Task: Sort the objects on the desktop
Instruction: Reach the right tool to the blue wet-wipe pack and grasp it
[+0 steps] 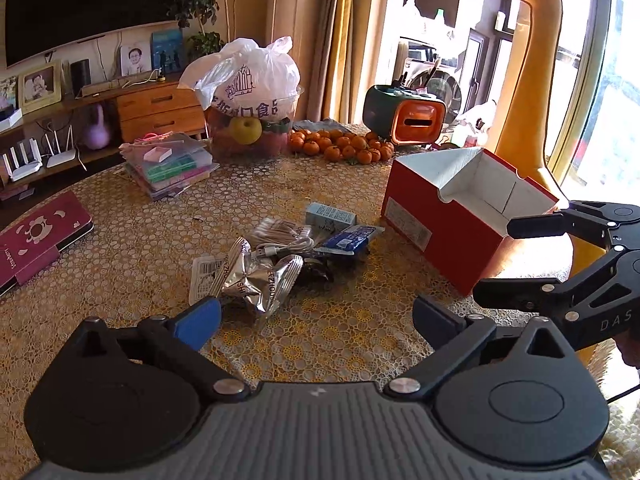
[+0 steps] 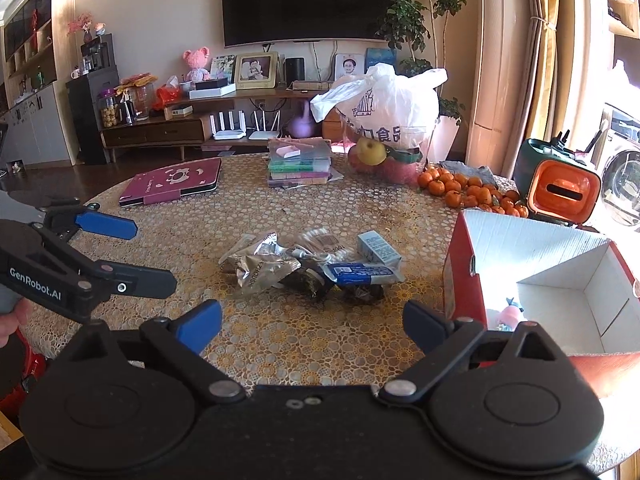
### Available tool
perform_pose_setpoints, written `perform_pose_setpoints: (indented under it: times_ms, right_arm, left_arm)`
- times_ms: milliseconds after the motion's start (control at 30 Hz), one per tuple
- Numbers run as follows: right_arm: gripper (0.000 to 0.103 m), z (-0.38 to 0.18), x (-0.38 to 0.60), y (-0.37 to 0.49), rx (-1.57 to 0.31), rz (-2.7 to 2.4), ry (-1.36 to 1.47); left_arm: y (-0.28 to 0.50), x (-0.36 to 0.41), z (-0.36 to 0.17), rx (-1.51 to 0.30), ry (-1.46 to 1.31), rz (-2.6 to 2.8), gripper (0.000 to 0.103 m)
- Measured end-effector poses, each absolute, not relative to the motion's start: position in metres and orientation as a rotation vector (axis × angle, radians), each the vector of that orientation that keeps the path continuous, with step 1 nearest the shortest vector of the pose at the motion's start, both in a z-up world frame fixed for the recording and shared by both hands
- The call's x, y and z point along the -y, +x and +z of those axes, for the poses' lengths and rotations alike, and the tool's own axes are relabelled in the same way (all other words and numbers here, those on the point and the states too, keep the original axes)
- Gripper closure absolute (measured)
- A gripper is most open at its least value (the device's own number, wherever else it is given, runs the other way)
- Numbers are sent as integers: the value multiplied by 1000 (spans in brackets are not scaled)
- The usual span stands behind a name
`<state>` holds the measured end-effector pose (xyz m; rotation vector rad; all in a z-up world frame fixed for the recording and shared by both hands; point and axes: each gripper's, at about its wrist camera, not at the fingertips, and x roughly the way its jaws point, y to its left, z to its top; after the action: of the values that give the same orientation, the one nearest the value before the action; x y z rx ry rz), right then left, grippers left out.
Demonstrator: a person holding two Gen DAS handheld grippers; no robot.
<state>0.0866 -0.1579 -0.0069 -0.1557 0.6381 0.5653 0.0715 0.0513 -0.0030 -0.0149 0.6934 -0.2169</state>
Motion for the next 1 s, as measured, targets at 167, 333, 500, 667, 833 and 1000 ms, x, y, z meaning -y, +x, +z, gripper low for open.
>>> perform_pose_setpoints:
  times_ms: [167,333,500,667,833,1000]
  right_arm:
    - [6,-17,154,98,-654,557,-143]
    - [6,-26,150,113,-675,551,-133]
    - [6,-34,144,131,-695,544,-143]
    - [6,-44,140,151,-706,534,-148]
    - [6,-55,138,173,-721,526,-143]
    - [5,-64,136,194,-737,527,-147]
  left_arm:
    - [84,-59,-19,-688,3,-227,0]
    - [102,-67,-37,-695,-3,-246,0]
    - [124,-73,-55,-744,7,-267,0]
    - [142,-80,-69,-759,-4,-261,0]
    - [156,-81,-76,-743,16,-269,0]
    - [171,-80,-84,-748,39,-282,0]
